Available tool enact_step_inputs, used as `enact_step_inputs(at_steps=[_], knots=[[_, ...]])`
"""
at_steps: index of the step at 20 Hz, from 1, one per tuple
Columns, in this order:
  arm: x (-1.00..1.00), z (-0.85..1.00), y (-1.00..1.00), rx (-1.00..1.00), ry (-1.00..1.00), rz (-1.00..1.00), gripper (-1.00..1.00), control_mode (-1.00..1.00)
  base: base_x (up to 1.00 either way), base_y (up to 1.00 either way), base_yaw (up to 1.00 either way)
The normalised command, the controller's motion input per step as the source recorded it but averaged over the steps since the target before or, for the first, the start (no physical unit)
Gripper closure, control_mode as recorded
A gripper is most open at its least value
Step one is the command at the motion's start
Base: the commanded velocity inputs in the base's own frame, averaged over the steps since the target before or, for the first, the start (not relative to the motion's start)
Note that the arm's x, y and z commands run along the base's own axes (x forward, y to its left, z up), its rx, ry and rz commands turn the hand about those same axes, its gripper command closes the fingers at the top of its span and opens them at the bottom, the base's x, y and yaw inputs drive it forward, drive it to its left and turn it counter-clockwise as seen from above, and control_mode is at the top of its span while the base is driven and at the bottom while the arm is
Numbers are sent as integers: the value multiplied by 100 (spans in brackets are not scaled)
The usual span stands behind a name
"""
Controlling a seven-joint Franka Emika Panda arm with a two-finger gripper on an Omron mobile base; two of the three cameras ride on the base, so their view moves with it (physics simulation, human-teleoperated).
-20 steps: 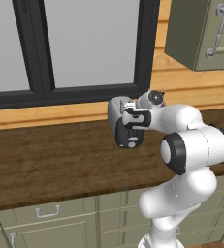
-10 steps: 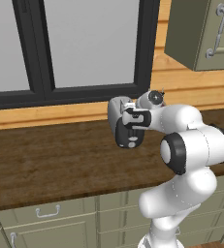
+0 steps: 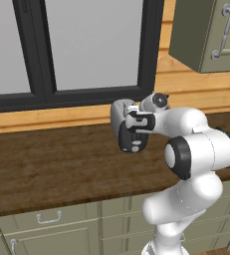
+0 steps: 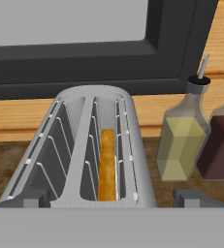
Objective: Start the toaster. Once the lever pops up, take the bread to the plate on the dining counter.
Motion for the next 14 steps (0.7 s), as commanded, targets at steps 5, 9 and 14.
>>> enact_step_inputs(at_steps=[5,9,14], knots=[[0,0,0,0,0,0,-100,-100,0,0,0],[0,0,0,0,0,0,-100,-100,0,0,0],[0,0,0,0,0,0,-100,-100,0,0,0]])
